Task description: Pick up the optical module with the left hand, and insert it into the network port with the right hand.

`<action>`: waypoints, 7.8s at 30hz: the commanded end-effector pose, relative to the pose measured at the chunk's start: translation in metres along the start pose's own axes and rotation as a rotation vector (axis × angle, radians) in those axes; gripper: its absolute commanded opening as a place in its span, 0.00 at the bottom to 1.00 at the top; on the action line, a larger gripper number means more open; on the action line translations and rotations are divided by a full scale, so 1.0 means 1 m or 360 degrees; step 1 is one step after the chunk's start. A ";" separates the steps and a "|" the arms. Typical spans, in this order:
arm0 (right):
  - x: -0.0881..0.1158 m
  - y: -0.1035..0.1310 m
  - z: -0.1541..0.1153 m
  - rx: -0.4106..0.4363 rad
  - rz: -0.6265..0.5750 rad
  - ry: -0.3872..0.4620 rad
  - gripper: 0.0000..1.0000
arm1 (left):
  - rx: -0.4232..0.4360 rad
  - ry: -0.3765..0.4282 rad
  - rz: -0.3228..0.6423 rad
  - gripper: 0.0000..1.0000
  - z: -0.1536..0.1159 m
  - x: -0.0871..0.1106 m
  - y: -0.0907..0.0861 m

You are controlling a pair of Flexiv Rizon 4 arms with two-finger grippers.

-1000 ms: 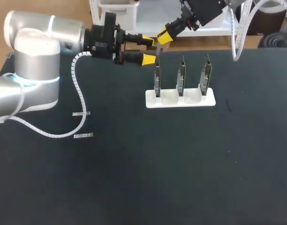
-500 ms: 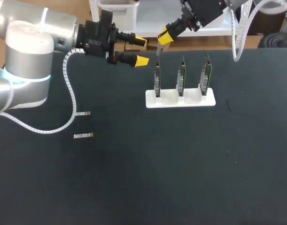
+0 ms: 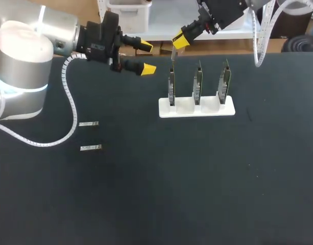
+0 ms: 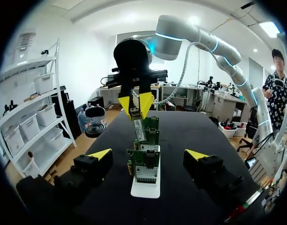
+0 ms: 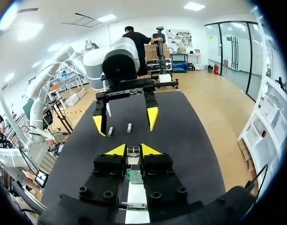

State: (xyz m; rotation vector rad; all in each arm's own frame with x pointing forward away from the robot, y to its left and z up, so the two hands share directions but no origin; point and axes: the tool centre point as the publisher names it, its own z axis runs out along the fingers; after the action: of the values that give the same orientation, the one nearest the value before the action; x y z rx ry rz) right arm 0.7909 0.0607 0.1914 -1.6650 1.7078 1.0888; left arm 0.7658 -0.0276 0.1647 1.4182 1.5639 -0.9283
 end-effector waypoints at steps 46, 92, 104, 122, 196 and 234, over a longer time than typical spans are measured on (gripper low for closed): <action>-0.002 0.015 0.002 0.0012 -0.0001 0.0085 0.00 | 0.0031 0.0124 -0.0021 1.00 0.007 0.013 -0.010; 0.012 0.004 0.017 -0.0052 0.0038 0.0293 0.00 | 0.0031 0.0124 -0.0021 1.00 0.007 0.013 -0.010; 0.009 0.006 0.021 -0.0057 0.0033 0.0292 0.00 | 0.0031 0.0124 -0.0021 1.00 0.007 0.013 -0.010; 0.004 0.022 0.023 0.0005 0.0051 0.0274 0.00 | 0.0031 0.0124 -0.0021 1.00 0.007 0.013 -0.010; 0.011 0.015 0.017 0.0144 0.0033 0.0301 0.00 | 0.0031 0.0124 -0.0021 1.00 0.007 0.013 -0.010; 0.015 0.015 0.021 0.0089 0.0038 0.0328 0.00 | 0.0031 0.0124 -0.0021 1.00 0.007 0.013 -0.010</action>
State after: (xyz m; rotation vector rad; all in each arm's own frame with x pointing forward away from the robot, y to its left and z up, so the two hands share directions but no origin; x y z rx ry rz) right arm 0.7692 0.0691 0.1709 -1.7741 1.8766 0.8918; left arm 0.7550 -0.0290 0.1494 1.4736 1.6238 -0.9089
